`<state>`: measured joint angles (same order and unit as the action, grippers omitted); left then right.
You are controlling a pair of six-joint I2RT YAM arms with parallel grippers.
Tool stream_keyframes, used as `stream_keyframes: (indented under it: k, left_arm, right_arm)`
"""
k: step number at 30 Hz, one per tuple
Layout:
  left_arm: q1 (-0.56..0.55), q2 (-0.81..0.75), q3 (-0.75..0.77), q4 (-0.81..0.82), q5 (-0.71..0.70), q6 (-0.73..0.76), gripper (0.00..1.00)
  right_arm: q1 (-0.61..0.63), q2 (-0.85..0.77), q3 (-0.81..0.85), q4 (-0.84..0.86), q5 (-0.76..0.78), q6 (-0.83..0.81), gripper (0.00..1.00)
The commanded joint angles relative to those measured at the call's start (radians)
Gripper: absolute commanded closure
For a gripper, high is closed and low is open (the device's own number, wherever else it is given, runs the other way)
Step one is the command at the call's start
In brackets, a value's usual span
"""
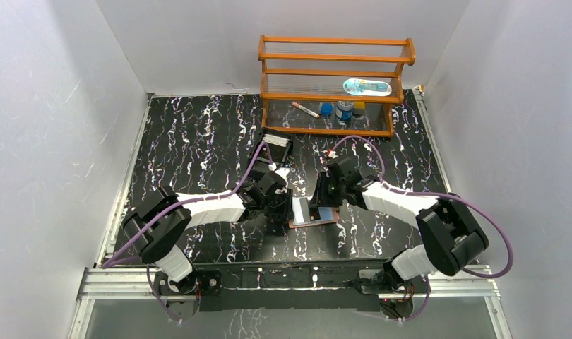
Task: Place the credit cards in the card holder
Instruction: Insert the credit card into the card holder.
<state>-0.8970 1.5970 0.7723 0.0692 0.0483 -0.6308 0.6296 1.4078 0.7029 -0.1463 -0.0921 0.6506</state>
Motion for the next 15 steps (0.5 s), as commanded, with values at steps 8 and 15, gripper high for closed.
stream_keyframes:
  k: [8,15]
  left_arm:
    - [-0.010,-0.027,-0.004,0.015,-0.028,0.014,0.69]
    - [-0.011,-0.038,-0.012,0.012,-0.034,0.021,0.69]
  right_arm:
    - [0.075,0.071,0.009,0.115,-0.042,0.018,0.73]
    - [0.084,0.015,0.037,0.011,0.077,0.019,0.59]
